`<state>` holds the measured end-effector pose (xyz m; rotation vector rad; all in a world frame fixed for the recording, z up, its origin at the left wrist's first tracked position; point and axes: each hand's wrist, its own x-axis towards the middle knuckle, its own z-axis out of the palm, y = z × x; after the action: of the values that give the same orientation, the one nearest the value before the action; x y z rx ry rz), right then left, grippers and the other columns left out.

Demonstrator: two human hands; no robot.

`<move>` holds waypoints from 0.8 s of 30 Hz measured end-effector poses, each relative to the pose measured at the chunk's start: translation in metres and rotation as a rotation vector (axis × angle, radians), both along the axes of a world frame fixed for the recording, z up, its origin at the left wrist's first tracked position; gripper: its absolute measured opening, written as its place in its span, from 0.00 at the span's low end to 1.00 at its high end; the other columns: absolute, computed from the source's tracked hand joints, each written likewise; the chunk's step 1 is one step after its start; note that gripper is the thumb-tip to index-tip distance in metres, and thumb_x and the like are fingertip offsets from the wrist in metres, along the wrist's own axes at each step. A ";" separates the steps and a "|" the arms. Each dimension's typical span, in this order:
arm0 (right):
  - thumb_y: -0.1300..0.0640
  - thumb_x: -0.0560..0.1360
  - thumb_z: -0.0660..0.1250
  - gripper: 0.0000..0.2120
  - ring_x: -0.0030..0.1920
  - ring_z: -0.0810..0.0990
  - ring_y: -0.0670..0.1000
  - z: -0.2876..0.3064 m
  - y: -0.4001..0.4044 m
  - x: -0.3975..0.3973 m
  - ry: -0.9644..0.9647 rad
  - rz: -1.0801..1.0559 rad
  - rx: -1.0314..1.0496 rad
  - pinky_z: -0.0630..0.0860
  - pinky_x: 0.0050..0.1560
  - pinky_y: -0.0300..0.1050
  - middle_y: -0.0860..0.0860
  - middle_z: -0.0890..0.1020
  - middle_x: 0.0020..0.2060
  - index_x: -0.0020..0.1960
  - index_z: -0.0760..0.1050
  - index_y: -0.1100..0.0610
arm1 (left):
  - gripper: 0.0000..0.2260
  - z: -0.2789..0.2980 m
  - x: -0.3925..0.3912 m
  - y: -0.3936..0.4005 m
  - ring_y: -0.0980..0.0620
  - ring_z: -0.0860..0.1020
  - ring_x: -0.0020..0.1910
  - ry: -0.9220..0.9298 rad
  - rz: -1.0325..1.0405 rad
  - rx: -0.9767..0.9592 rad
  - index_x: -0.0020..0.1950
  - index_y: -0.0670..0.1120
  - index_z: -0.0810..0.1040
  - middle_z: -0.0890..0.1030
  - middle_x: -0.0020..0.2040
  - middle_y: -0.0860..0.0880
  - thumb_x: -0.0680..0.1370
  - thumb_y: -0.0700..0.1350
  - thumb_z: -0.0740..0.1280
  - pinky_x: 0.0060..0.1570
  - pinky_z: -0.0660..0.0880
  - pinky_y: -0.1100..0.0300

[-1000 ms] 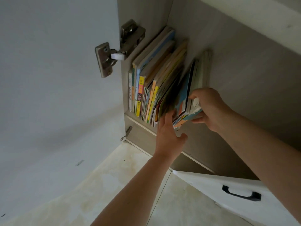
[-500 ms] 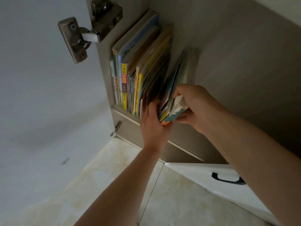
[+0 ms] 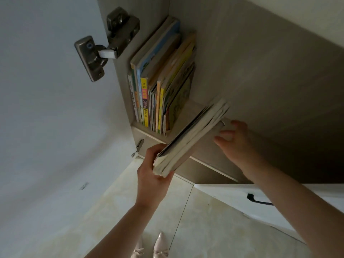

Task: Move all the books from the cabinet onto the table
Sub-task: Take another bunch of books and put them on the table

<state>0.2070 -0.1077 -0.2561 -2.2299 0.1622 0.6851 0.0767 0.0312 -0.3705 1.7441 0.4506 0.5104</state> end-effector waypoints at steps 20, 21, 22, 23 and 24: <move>0.67 0.61 0.80 0.38 0.57 0.79 0.38 -0.047 -0.007 0.040 0.054 0.565 0.173 0.77 0.59 0.37 0.50 0.80 0.58 0.68 0.67 0.58 | 0.18 -0.016 -0.010 0.030 0.50 0.81 0.51 0.014 -0.065 -0.076 0.57 0.38 0.77 0.82 0.49 0.48 0.69 0.35 0.76 0.50 0.79 0.60; 0.64 0.60 0.81 0.38 0.58 0.79 0.41 -0.050 -0.004 0.038 -0.012 0.559 0.197 0.77 0.60 0.42 0.51 0.80 0.58 0.67 0.69 0.58 | 0.18 -0.016 -0.010 0.033 0.50 0.81 0.52 0.032 -0.047 -0.089 0.57 0.42 0.77 0.82 0.49 0.50 0.69 0.35 0.76 0.51 0.79 0.58; 0.59 0.60 0.82 0.38 0.59 0.79 0.45 -0.053 -0.003 0.037 -0.076 0.571 0.212 0.77 0.62 0.50 0.52 0.81 0.57 0.66 0.71 0.58 | 0.19 -0.014 -0.010 0.035 0.53 0.81 0.52 0.047 -0.031 -0.096 0.58 0.45 0.77 0.83 0.49 0.52 0.69 0.35 0.76 0.51 0.79 0.61; 0.56 0.60 0.82 0.37 0.61 0.79 0.49 -0.057 -0.002 0.035 -0.137 0.577 0.229 0.76 0.62 0.57 0.52 0.81 0.58 0.65 0.72 0.58 | 0.20 -0.014 -0.009 0.038 0.56 0.81 0.53 0.060 -0.025 -0.102 0.58 0.47 0.78 0.83 0.50 0.54 0.69 0.36 0.77 0.51 0.78 0.64; 0.54 0.60 0.82 0.36 0.62 0.79 0.51 -0.060 -0.003 0.033 -0.193 0.583 0.241 0.75 0.62 0.60 0.52 0.81 0.58 0.65 0.72 0.58 | 0.21 -0.014 -0.007 0.041 0.58 0.80 0.54 0.078 -0.027 -0.106 0.59 0.47 0.78 0.83 0.51 0.55 0.69 0.37 0.77 0.52 0.77 0.67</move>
<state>0.2396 -0.1106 -0.3161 -2.0917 -0.6570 0.7365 0.0693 0.0719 -0.3843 1.6697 0.5000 0.3927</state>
